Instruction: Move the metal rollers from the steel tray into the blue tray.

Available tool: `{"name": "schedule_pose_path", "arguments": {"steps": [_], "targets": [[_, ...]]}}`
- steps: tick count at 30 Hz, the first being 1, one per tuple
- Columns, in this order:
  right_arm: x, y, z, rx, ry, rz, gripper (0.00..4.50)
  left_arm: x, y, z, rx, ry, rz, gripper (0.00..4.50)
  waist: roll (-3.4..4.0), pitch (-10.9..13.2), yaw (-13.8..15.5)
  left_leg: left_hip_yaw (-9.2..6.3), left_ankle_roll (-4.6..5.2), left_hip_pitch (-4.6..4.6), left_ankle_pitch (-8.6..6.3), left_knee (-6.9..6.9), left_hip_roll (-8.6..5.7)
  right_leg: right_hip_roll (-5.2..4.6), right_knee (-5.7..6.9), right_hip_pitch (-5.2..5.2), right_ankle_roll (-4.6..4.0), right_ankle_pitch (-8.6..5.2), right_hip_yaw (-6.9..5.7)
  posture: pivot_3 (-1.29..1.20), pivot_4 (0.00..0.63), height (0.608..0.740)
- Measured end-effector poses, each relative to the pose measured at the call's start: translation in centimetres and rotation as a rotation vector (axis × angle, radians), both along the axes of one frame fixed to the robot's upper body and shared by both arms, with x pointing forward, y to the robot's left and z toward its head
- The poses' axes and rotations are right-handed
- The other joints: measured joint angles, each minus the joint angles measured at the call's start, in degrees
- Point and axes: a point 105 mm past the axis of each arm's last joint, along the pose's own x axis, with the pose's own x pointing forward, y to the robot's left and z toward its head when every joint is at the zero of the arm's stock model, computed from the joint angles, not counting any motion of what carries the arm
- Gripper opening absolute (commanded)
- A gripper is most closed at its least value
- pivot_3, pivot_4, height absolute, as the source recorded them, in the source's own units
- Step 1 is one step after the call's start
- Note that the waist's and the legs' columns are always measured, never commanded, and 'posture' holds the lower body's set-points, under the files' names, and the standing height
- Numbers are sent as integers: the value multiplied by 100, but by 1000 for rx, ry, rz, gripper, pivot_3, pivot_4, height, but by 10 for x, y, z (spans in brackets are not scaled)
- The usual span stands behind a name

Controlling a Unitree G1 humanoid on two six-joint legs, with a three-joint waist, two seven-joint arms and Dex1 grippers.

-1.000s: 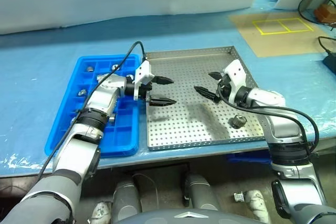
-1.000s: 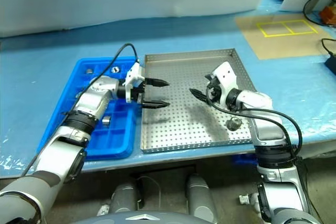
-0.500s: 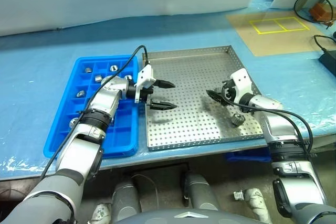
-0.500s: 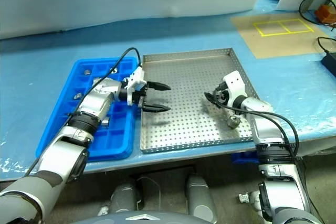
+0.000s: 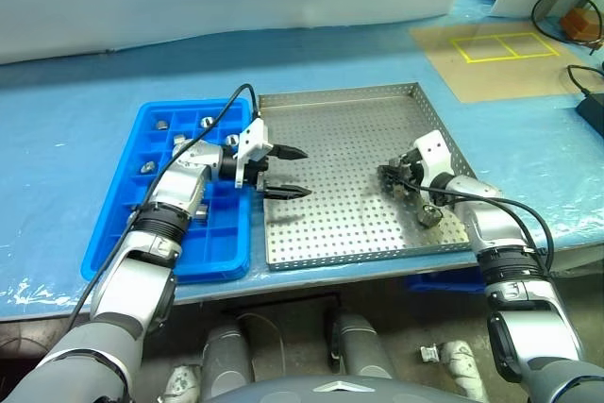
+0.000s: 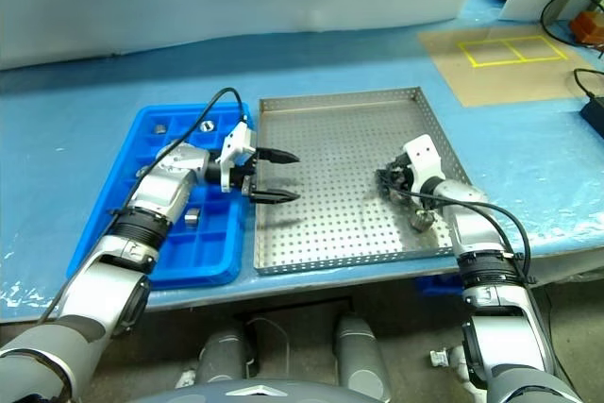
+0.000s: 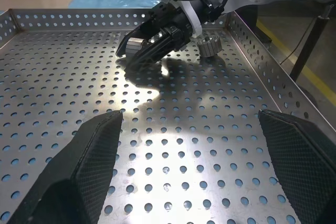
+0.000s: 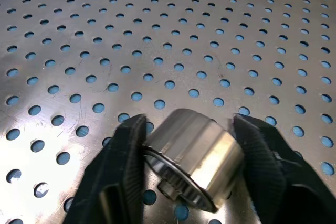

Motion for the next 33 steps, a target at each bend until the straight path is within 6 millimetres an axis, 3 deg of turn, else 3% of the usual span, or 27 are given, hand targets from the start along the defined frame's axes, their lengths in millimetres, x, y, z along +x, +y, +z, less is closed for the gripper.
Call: {"name": "schedule_pose_path", "arguments": {"steps": [9,14,22,29,33], "targets": [[0,3,0,-1,-1,16,1765,1,2,0,5,-1,9,4389,0,0,0,0,0,0,0,0,1,0,-1,-1,0,0,-1,-444,150,740],[0,15,5,-5,-10,65,1765,2,15,5,26,-24,40,4389,1,1,-5,0,-1,-1,0,-4,4,1,-1,-6,0,0,-1,-396,150,740],[12,98,62,49,-155,335,1765,2,55,22,24,-73,183,4389,6,2,87,1,-19,-1,10,-37,14,1,7,-29,-1,0,-8,-239,150,740],[0,168,63,93,-137,581,1765,-10,92,14,59,-55,339,4389,6,4,341,0,-41,-6,23,-93,16,0,-10,-47,-5,-2,-22,-31,150,740],[-3,194,67,109,-136,691,1765,-26,116,18,71,-66,440,4389,8,5,478,-1,-45,-6,25,-103,16,0,-10,-50,-10,-6,-26,69,150,740]]}}
